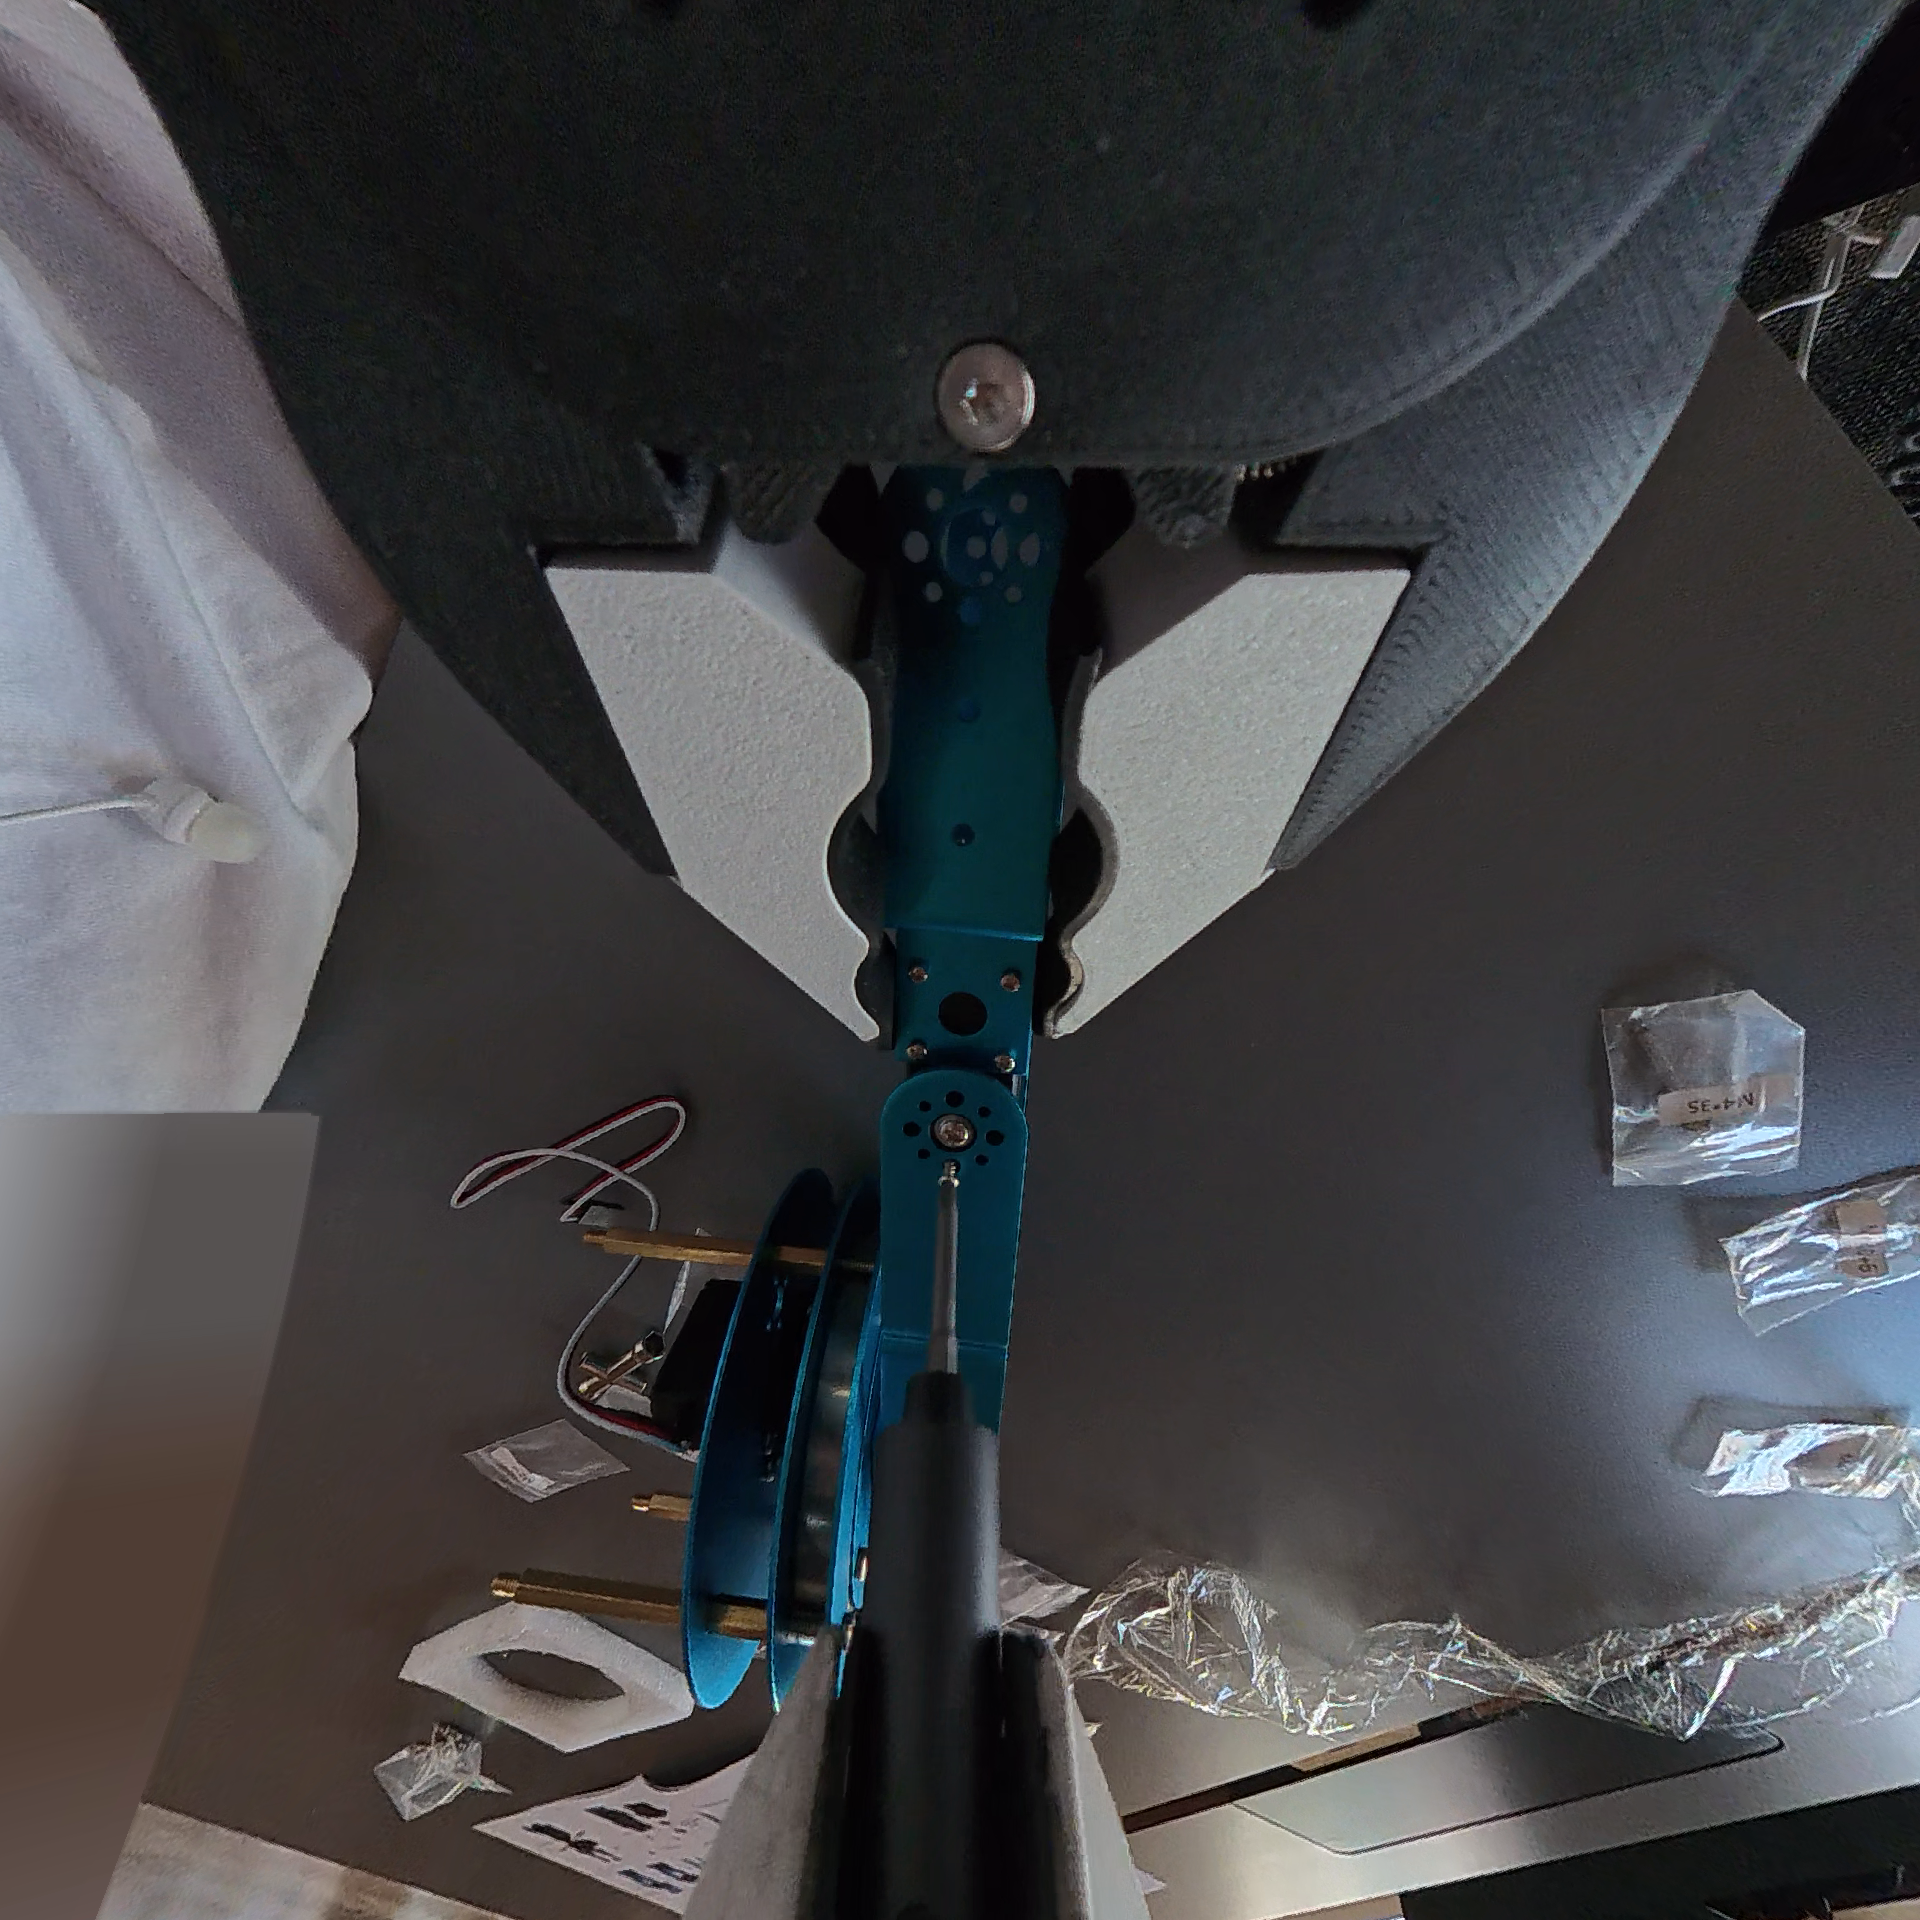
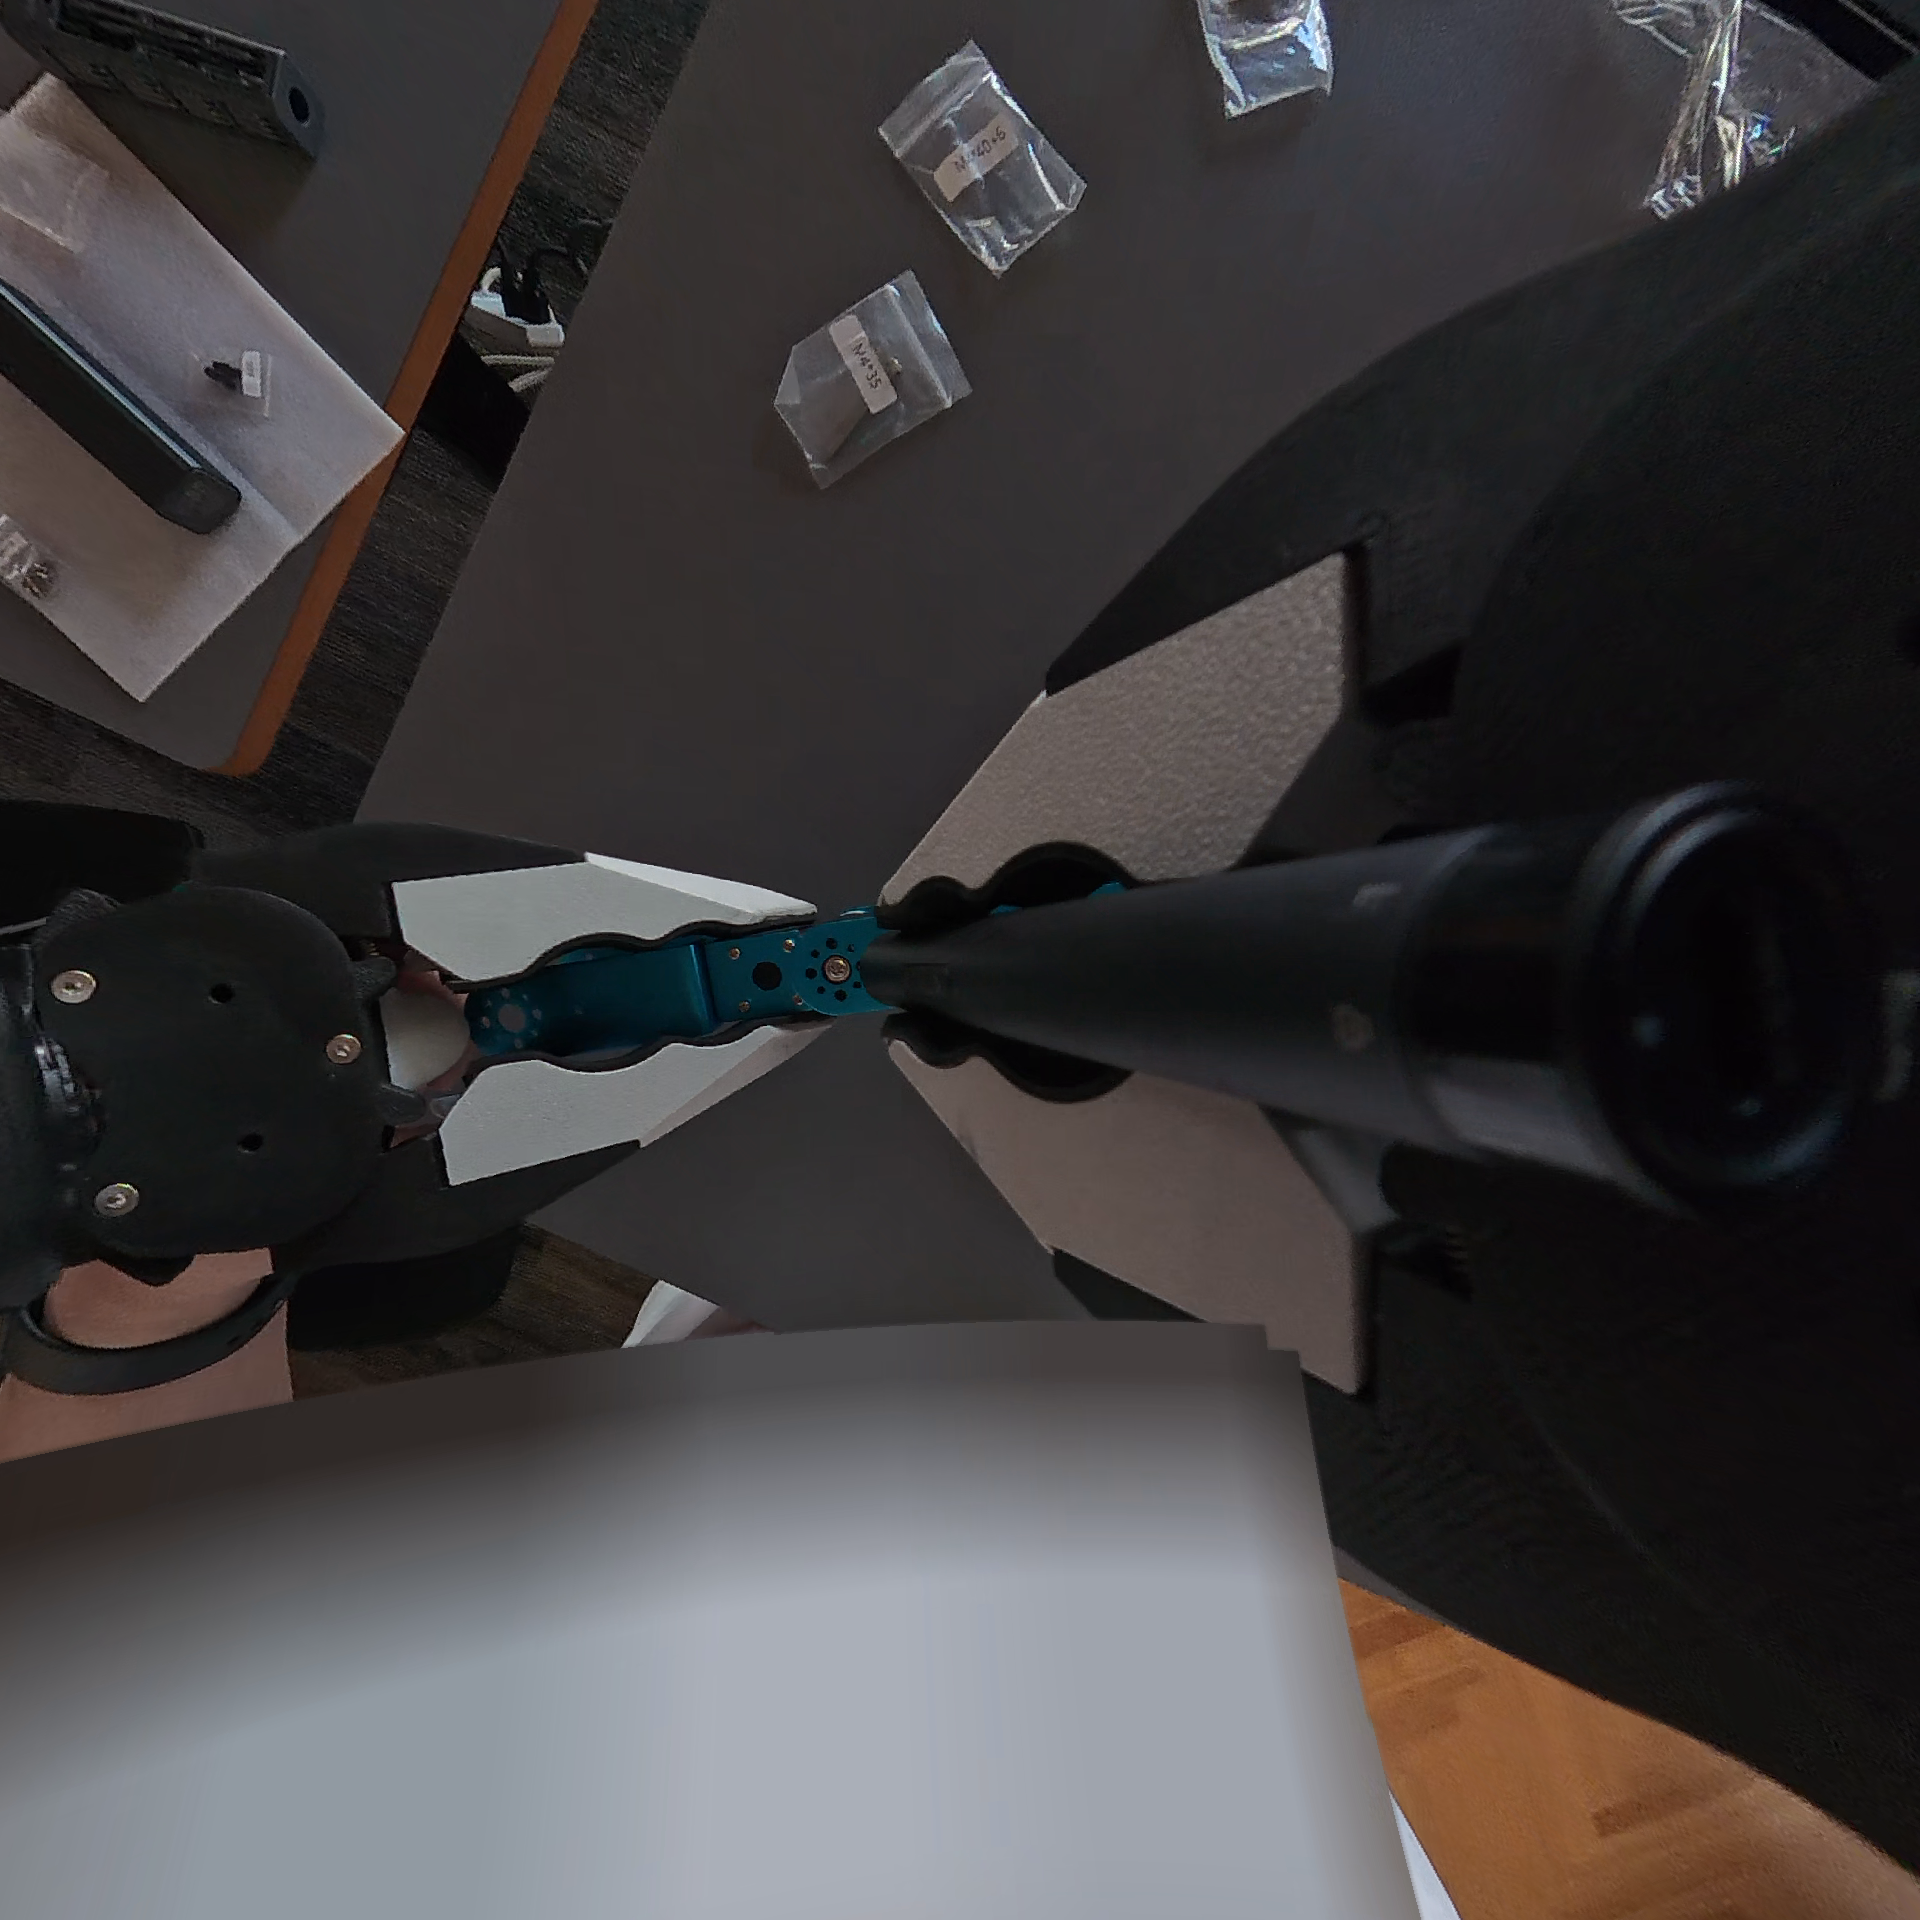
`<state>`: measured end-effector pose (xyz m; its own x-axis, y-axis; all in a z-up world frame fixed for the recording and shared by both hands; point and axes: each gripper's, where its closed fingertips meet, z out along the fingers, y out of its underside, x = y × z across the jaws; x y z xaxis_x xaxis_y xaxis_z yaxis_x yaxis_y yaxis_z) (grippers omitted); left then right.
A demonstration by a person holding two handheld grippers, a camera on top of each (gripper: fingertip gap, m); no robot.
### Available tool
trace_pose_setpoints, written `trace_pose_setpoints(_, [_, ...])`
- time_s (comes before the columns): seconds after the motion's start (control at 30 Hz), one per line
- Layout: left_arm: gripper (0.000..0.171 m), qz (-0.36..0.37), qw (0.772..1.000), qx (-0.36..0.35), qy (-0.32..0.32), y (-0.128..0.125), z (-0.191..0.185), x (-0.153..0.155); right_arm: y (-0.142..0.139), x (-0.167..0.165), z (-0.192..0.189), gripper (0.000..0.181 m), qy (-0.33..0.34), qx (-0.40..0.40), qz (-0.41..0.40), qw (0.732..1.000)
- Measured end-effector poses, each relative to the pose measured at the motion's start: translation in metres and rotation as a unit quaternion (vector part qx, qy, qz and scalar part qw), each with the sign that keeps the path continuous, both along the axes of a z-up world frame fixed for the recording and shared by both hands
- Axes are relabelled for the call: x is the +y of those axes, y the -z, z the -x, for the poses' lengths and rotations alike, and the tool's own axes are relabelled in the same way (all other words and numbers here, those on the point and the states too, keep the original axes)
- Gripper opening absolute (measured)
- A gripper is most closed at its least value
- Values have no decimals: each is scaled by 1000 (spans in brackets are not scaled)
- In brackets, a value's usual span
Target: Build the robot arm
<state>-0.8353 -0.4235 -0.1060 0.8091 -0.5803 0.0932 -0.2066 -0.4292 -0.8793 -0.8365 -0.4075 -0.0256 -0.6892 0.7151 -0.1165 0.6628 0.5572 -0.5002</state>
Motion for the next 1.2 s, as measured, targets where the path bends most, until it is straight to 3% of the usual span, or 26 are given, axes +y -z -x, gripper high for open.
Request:
trace_pose_setpoints(0.8, [25, 3, 1000, -10, -6, 2, 0, -2, 4, -15, 9, 18, -81, -61, -99, 990])
trace_pose_setpoints(1.0, [25, 6, 1000, -13, -9, 2, 0, -2, 5, -12, 9, 18, 2, -75, -99, 992])
trace_pose_setpoints(1.2, [25, 9, 1000, -17, -10, 3, 0, -2, 5, -7, 9, 18, 134, -88, -80, 984])
